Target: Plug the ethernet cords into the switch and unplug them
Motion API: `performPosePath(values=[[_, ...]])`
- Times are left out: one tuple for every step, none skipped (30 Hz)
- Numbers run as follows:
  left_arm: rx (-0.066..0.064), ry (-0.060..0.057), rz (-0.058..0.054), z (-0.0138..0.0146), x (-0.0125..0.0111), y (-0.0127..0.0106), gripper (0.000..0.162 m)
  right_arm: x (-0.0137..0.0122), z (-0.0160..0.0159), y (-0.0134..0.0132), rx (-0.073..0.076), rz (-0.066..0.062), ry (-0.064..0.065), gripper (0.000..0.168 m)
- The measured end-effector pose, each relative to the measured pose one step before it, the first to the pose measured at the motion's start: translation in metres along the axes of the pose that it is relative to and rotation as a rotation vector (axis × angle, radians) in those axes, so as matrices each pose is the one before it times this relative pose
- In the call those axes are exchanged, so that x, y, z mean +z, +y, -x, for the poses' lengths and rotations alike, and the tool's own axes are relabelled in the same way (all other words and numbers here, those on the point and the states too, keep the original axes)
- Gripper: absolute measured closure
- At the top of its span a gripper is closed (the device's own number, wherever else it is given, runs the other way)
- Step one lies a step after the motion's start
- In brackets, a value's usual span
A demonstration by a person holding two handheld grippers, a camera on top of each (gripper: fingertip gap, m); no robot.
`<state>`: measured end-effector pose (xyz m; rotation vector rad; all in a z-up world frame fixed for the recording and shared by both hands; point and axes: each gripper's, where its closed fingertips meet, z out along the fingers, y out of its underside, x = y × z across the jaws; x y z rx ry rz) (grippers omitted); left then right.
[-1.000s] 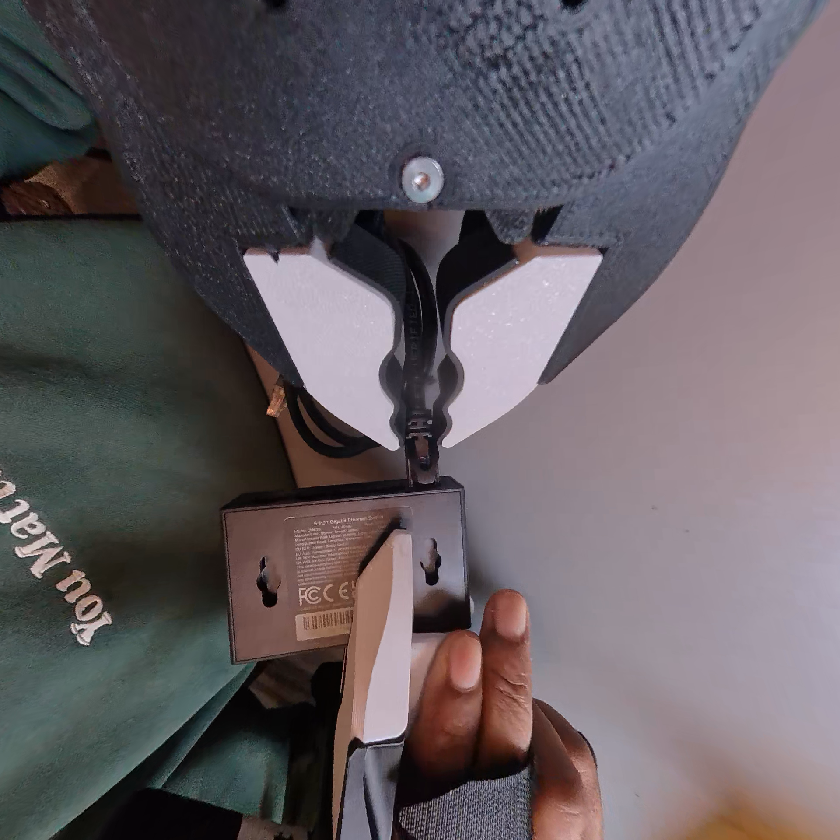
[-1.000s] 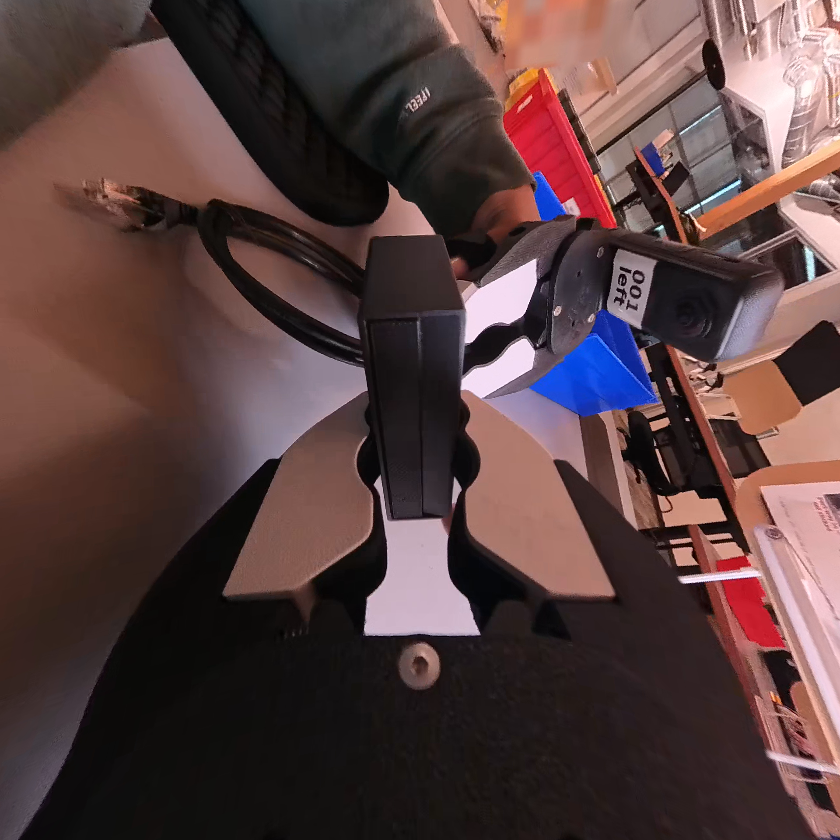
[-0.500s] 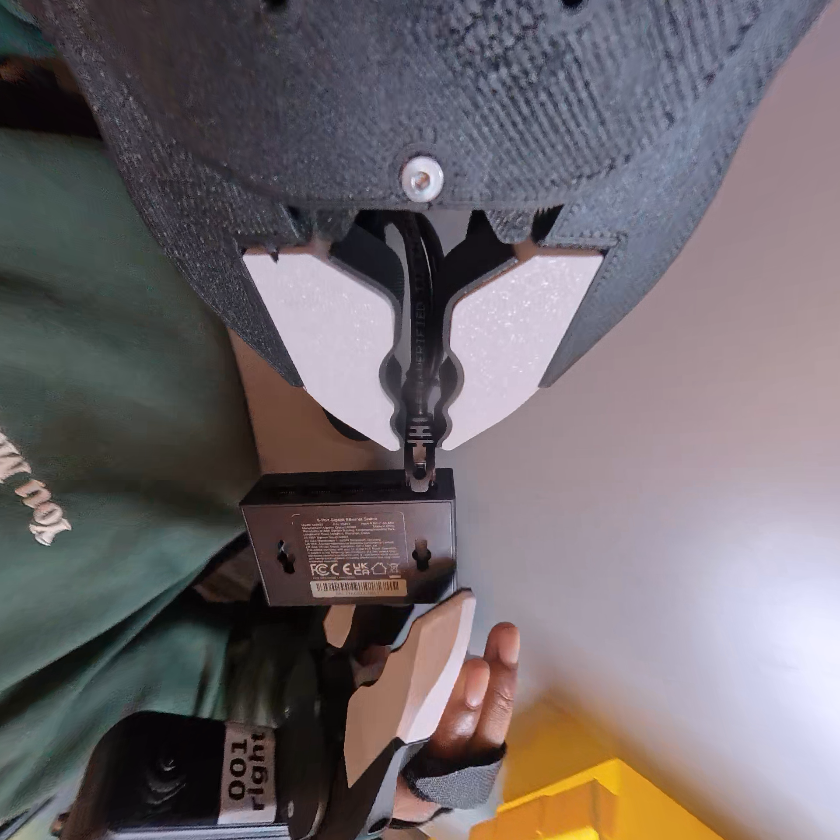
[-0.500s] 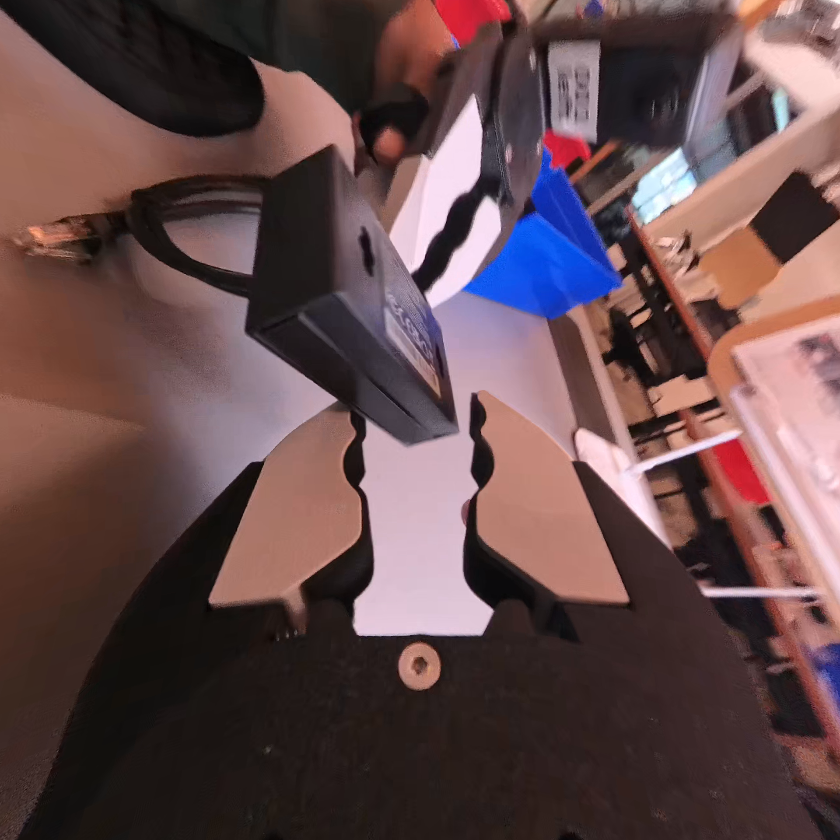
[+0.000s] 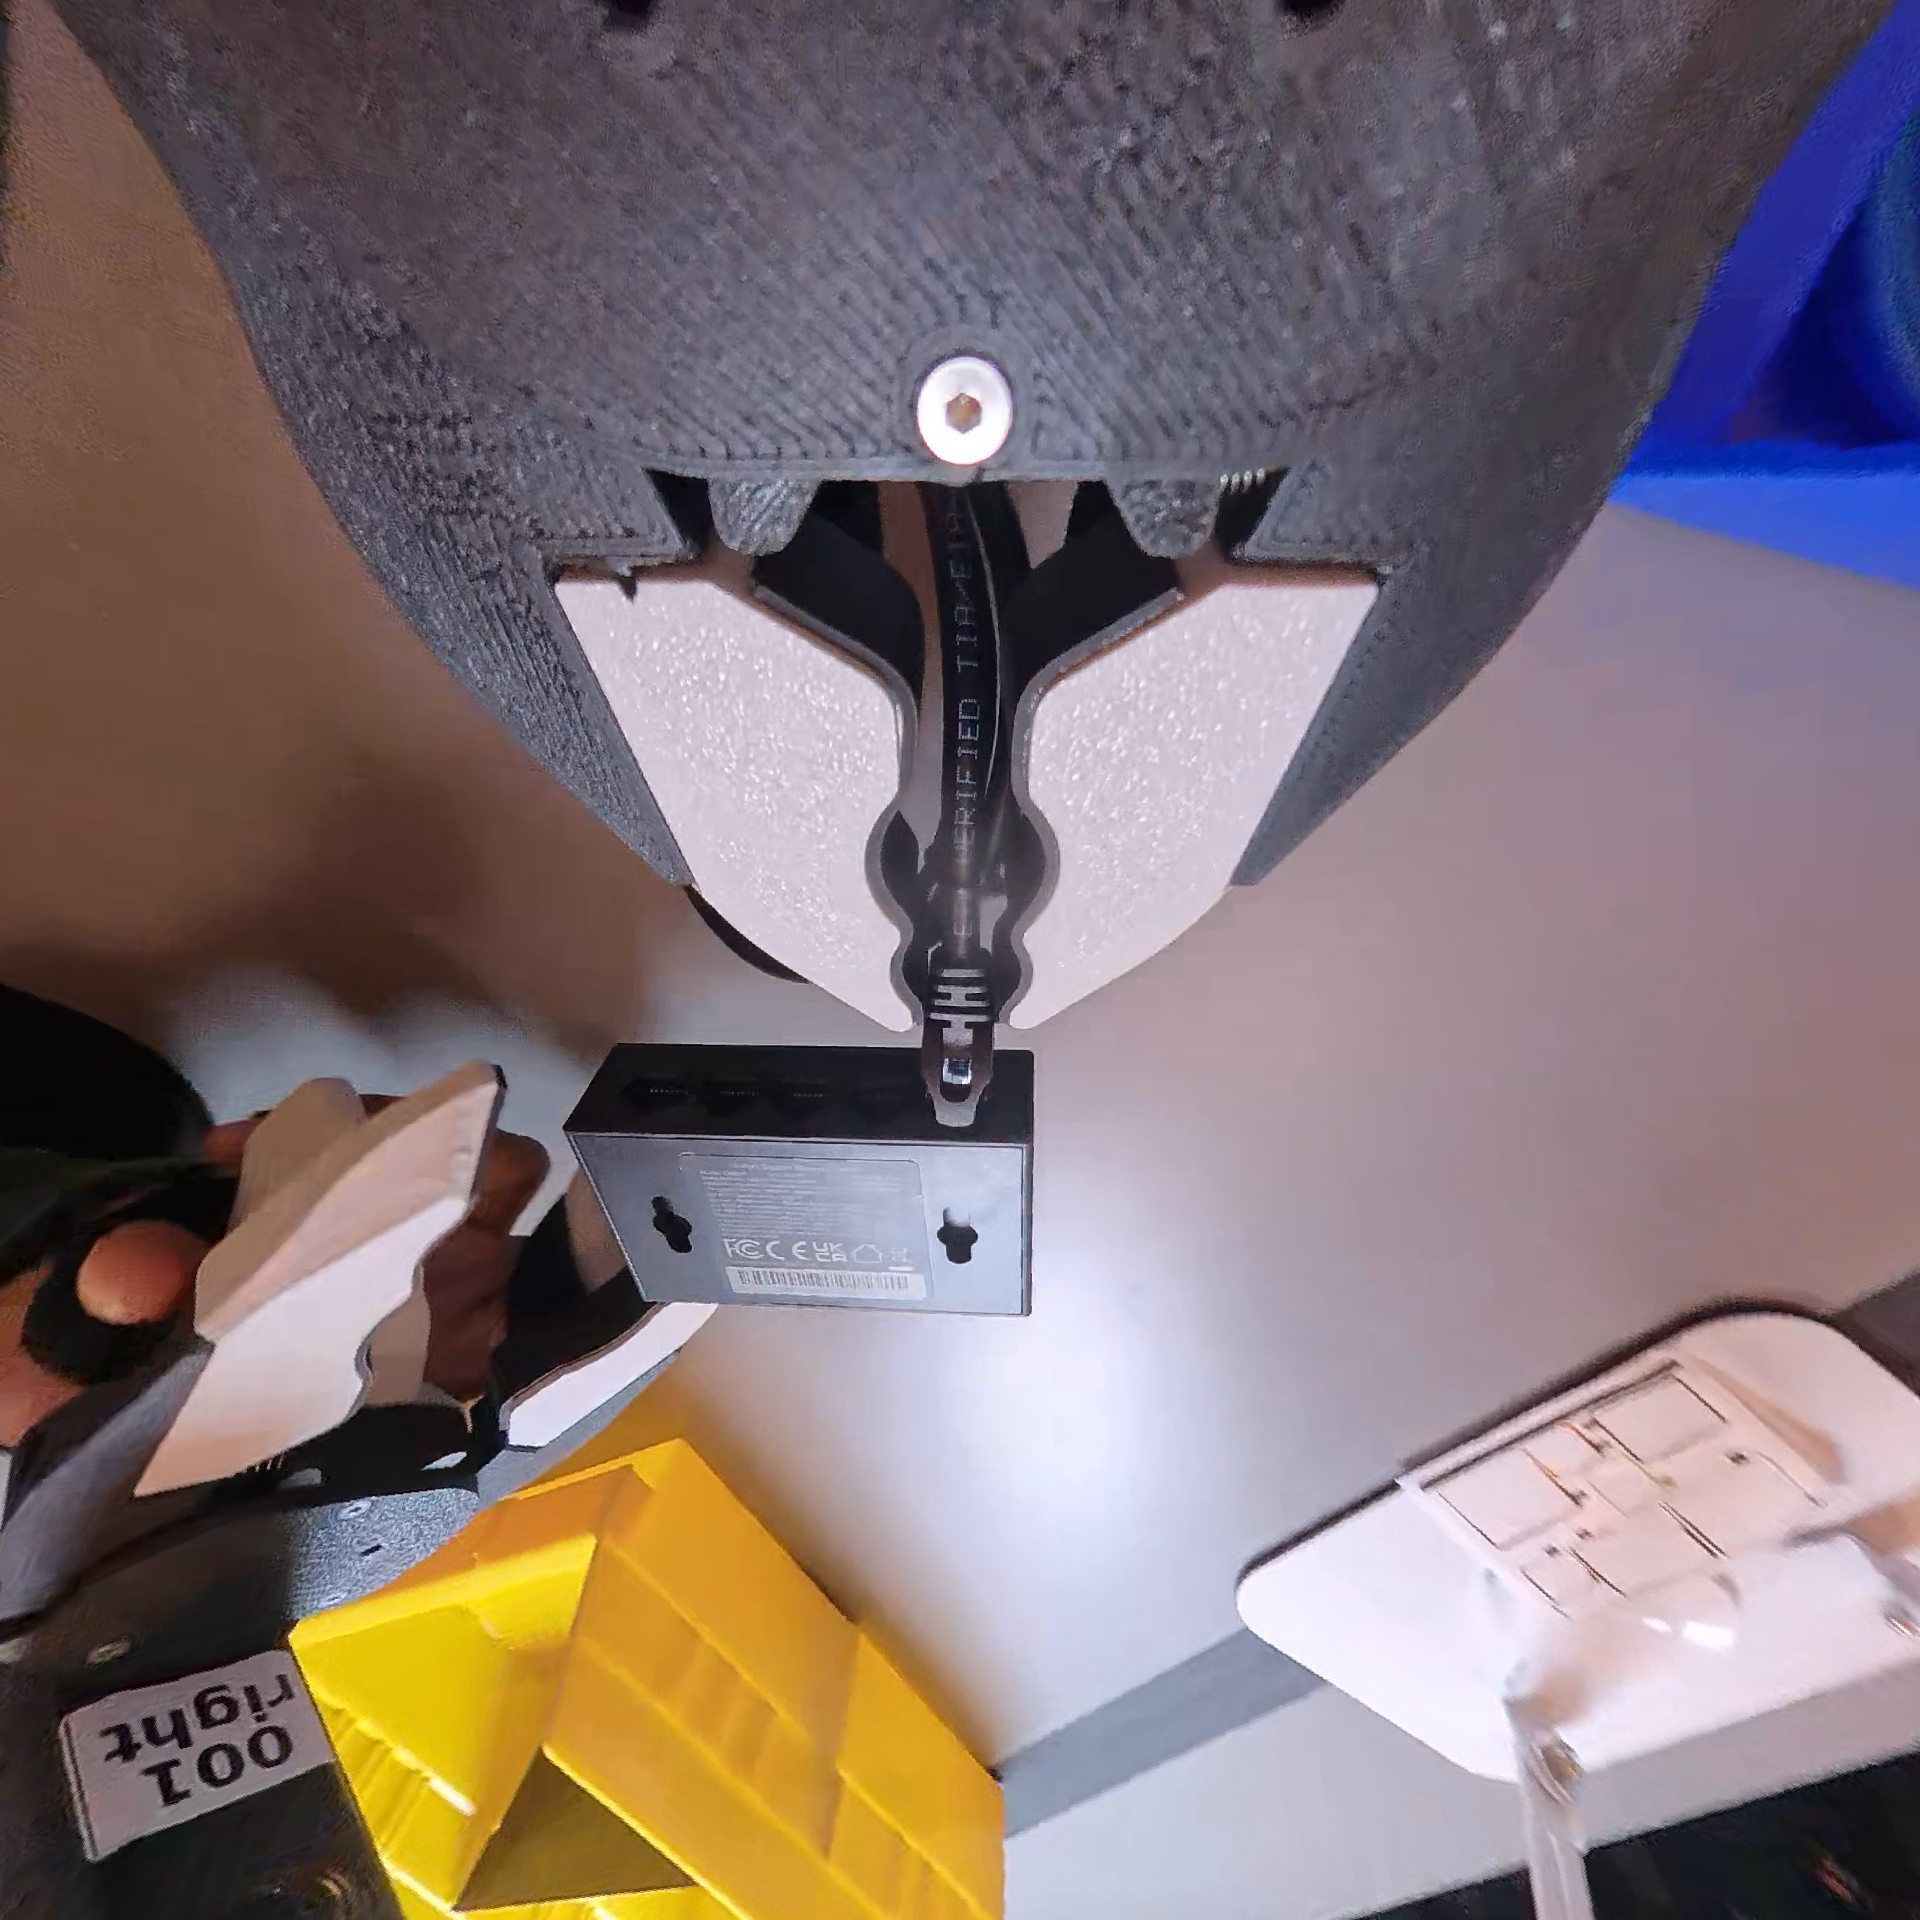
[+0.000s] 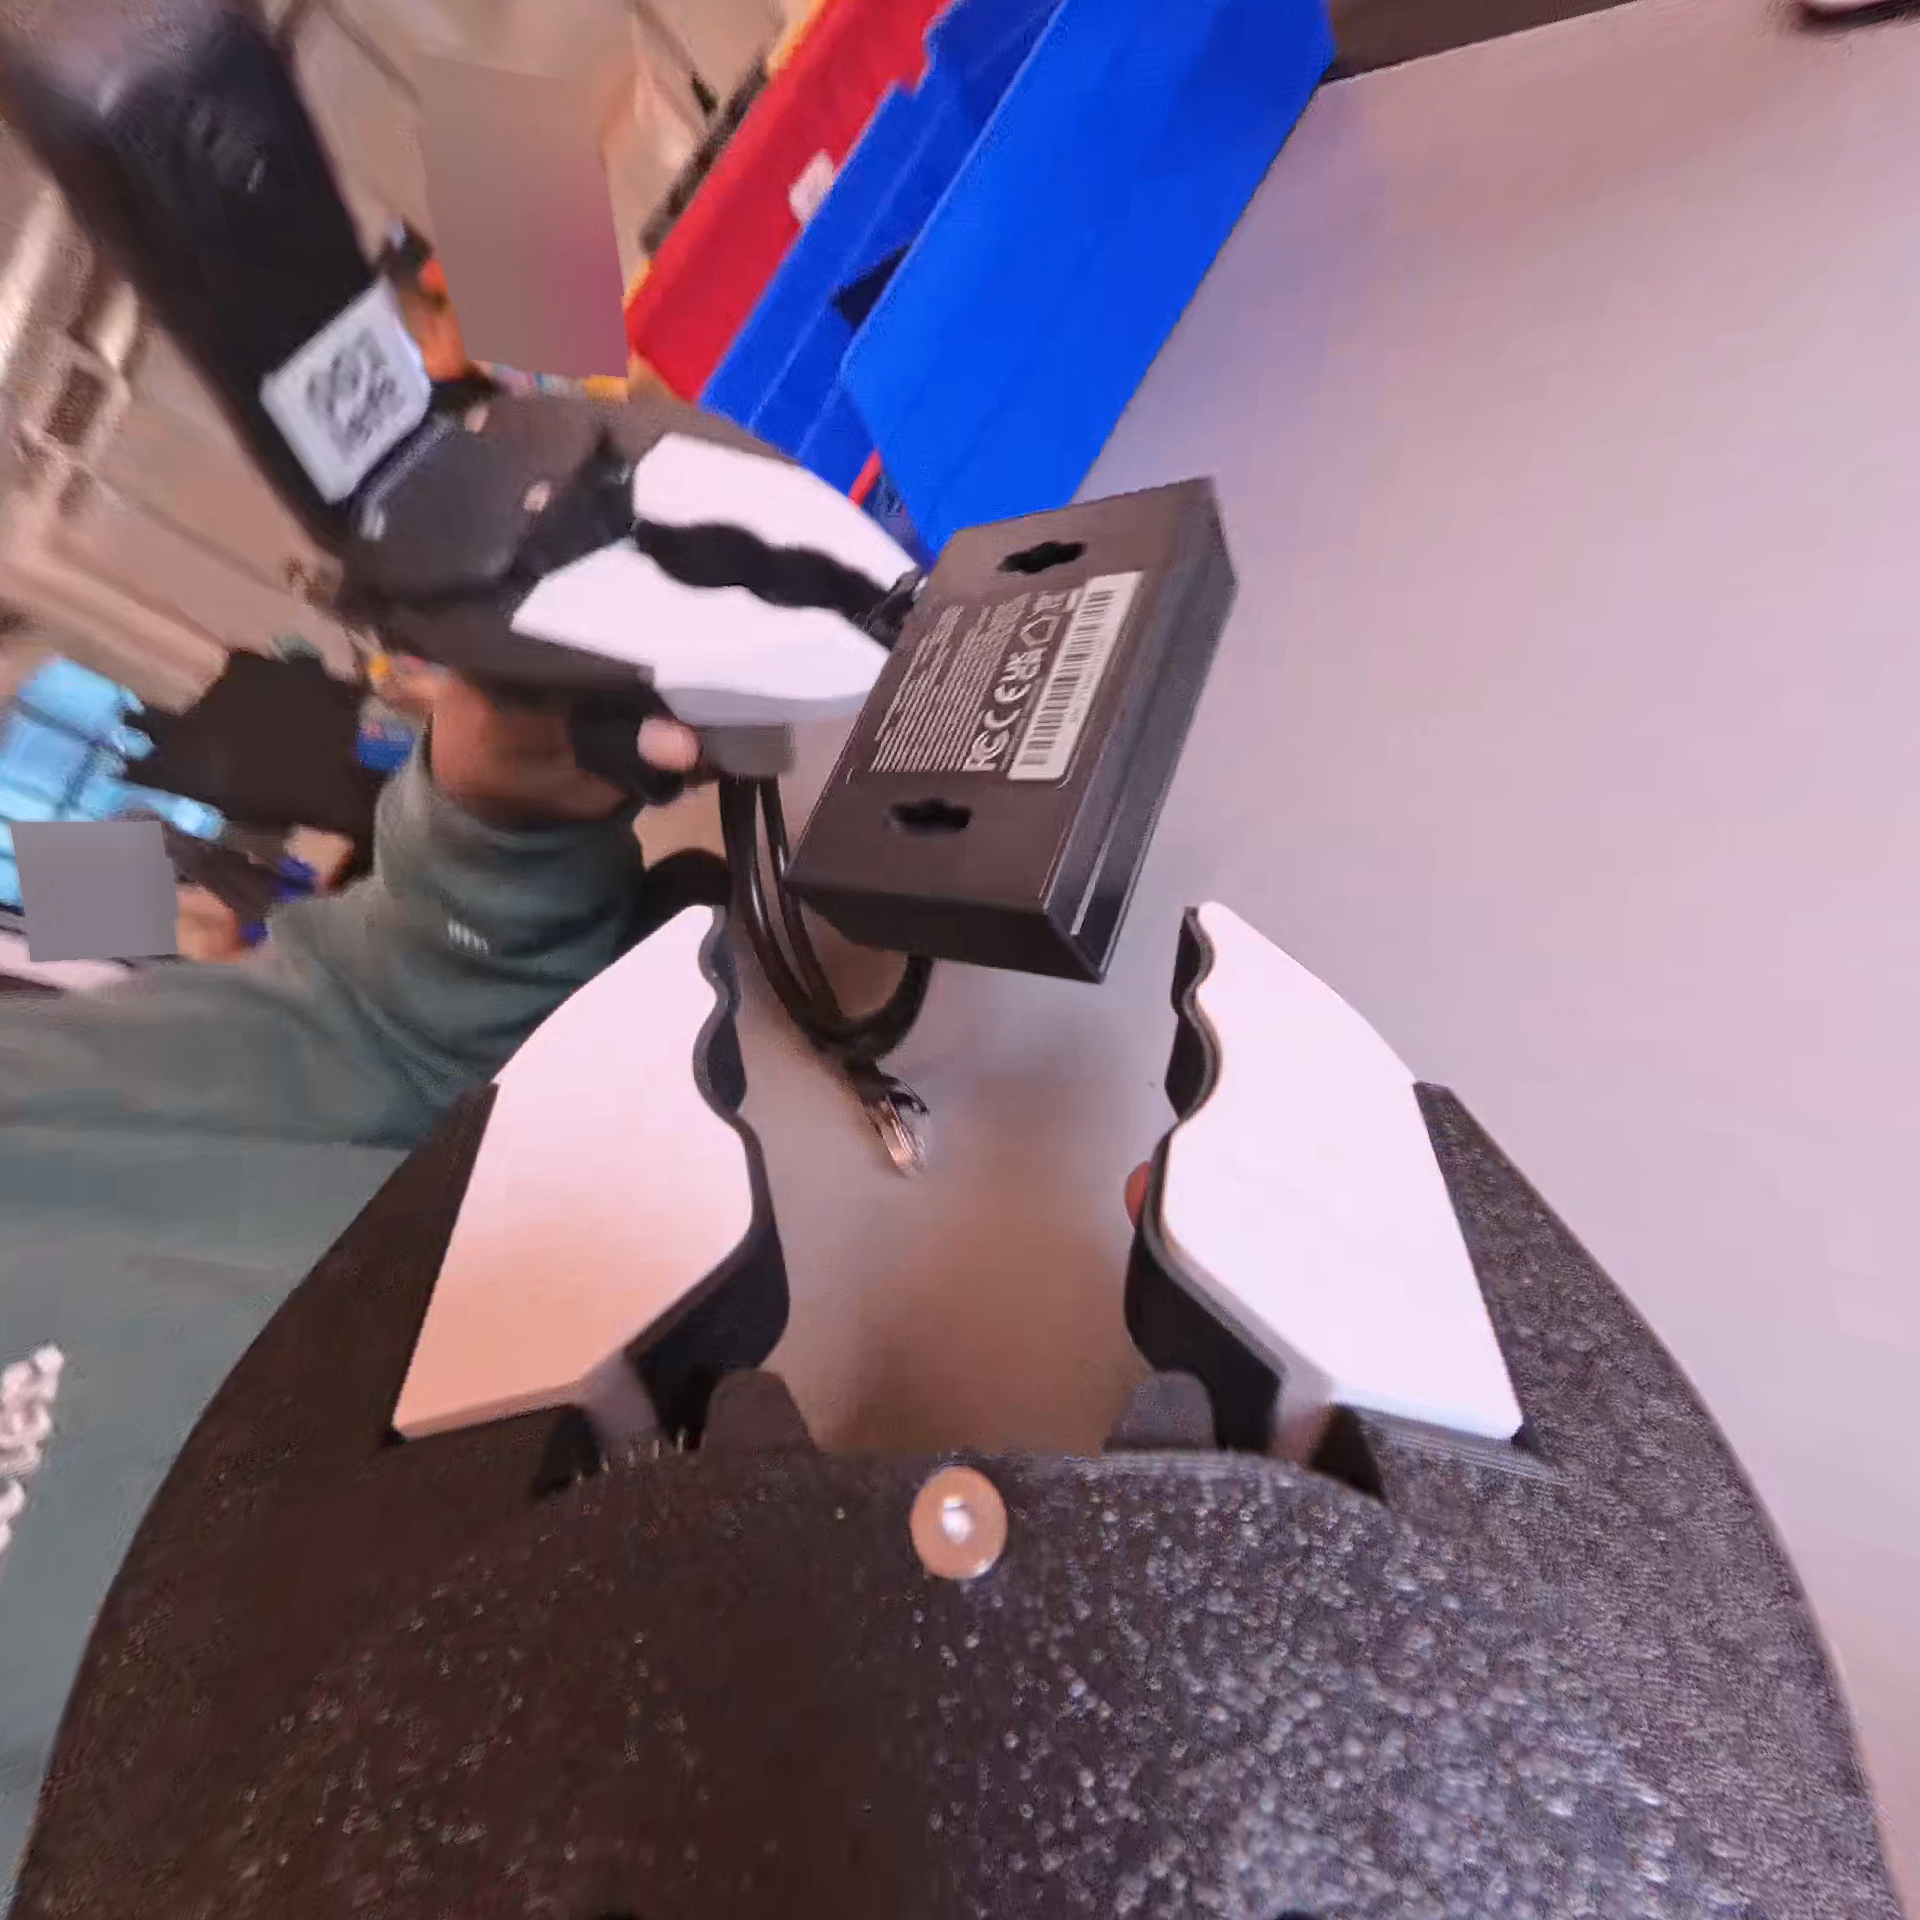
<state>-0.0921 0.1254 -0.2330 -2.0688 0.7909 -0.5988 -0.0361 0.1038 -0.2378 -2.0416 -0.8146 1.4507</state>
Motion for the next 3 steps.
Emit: performPosePath(values=[[0.0212,-0.0228,0.0004,-0.00255,-0.00028,-0.00152,0.150,0.00041,-0.00172,-0.00267,0.0226,-0.0233,0.0110,0.088],[0.0100,-0.0069,-0.0013,-0.00368,-0.00005,-0.00137,0.150,0.00149,-0.00065,-0.00005,-0.0134,-0.0036,0.0195,0.088],[0.0088,-0.0083,-0.0017,-0.00294,0.00047,-0.00092,0.150,0.00201,-0.00235,0.00197,-0.0443,0.0124,0.0417,0.087]])
